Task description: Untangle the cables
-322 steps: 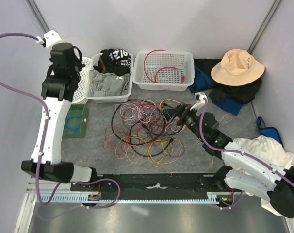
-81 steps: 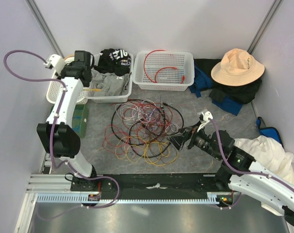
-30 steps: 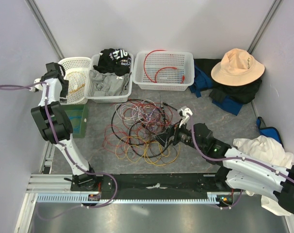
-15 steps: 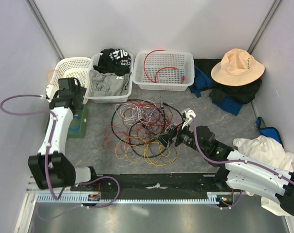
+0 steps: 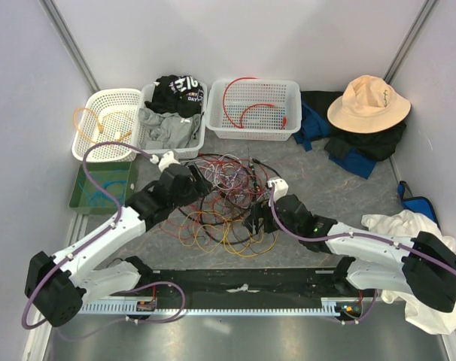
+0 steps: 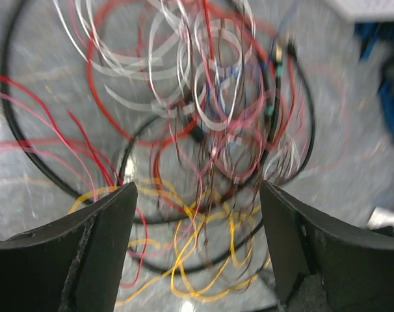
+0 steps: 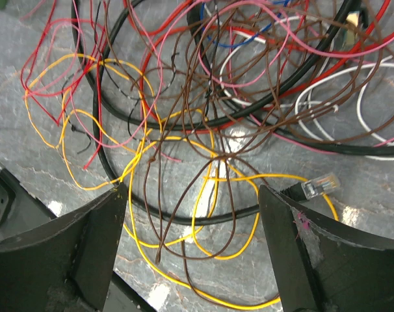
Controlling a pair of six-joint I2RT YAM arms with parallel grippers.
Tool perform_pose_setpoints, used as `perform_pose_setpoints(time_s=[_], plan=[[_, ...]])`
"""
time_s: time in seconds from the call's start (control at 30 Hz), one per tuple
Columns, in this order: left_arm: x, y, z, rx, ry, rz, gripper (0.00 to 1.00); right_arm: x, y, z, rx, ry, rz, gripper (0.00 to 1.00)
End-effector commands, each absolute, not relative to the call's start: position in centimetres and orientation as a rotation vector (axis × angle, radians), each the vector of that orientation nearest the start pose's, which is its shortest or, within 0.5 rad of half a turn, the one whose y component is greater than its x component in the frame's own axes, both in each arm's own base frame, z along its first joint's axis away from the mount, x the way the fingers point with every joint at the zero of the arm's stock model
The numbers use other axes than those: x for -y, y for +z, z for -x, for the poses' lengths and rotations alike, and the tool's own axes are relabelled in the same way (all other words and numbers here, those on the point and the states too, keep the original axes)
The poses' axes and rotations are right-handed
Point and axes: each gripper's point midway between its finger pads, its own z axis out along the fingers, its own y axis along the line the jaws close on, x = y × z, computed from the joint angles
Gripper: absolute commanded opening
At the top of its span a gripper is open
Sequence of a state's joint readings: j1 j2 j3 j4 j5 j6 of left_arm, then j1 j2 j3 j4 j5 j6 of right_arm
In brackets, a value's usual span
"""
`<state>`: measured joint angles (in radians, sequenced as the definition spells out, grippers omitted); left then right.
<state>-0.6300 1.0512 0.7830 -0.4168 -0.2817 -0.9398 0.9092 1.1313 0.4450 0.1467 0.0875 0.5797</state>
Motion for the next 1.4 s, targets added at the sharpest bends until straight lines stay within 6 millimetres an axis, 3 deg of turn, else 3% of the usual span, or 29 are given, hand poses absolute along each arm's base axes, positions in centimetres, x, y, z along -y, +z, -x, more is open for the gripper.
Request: perform_pose_setpoints(time_s=[0.0, 0.2, 0.27, 0.3, 0.37, 0.5, 0.53, 0.57, 0.6, 0.73, 0.77, 0.8, 0.93, 1.1, 1.27, 1.37], plan=[[18.8, 15.3, -25.3, -2.219, -0.557, 0.385, 0.82, -26.4, 7.4, -19.0, -2.223, 0.727, 0.329, 0.88], [19.1, 13.7, -23.8, -2.251, -0.554, 0.353, 0.82, -27.5, 5.3, -17.9, -2.277, 0.642, 0.430, 0.86], [18.8, 13.2, -23.4, -2.258, -0.552, 0.352, 0.82, -28.2, 5.4, -18.4, -2.267, 0.568, 0.448, 0.85], [18.8, 13.3, -23.4, -2.255, -0.559, 0.355, 0.82, -28.1, 4.2, -18.5, -2.292, 0.511, 0.476, 0.85], [18.6, 13.2, -23.0, -2.252, -0.569, 0.351, 0.82, -28.5, 4.0, -19.3, -2.291, 0.442, 0.478, 0.85], [18.2, 13.4, -22.7, -2.234, -0.585, 0.353, 0.82, -28.5, 1.2, -20.3, -2.344, 0.296, 0.502, 0.80], [18.2, 13.4, -22.5, -2.230, -0.588, 0.348, 0.82, -28.3, 0.8, -20.4, -2.360, 0.262, 0.509, 0.76], [18.1, 13.6, -22.5, -2.221, -0.595, 0.346, 0.82, -28.0, 0.1, -20.5, -2.373, 0.226, 0.508, 0.61], [18.0, 13.8, -22.4, -2.217, -0.595, 0.342, 0.82, -27.9, -0.1, -20.5, -2.376, 0.210, 0.510, 0.54], [17.7, 14.4, -22.4, -2.189, -0.604, 0.340, 0.82, -26.9, 0.2, -21.1, -2.366, 0.120, 0.485, 0.20], [17.7, 14.7, -22.4, -2.180, -0.608, 0.337, 0.82, -26.8, 1.0, -21.5, -2.346, 0.113, 0.472, 0.04], [17.7, 15.0, -22.4, -2.170, -0.614, 0.337, 0.82, -26.4, 1.5, -21.9, -2.326, 0.085, 0.458, 0.00], [17.9, 16.9, -22.8, -2.128, -0.633, 0.318, 0.81, -26.3, 6.3, -22.8, -2.242, 0.107, 0.421, 0.00], [18.3, 18.9, -23.2, -2.076, -0.664, 0.268, 0.81, -26.0, 15.0, -23.1, -2.100, 0.239, 0.365, 0.00], [20.0, 21.3, -23.5, -2.010, -0.752, 0.158, 0.82, -24.5, 22.5, -22.8, -1.991, 0.309, 0.320, 0.00], [21.7, 24.2, -23.5, -1.899, -0.871, 0.061, 0.83, -23.9, 25.5, -22.6, -1.950, 0.342, 0.304, 0.00]])
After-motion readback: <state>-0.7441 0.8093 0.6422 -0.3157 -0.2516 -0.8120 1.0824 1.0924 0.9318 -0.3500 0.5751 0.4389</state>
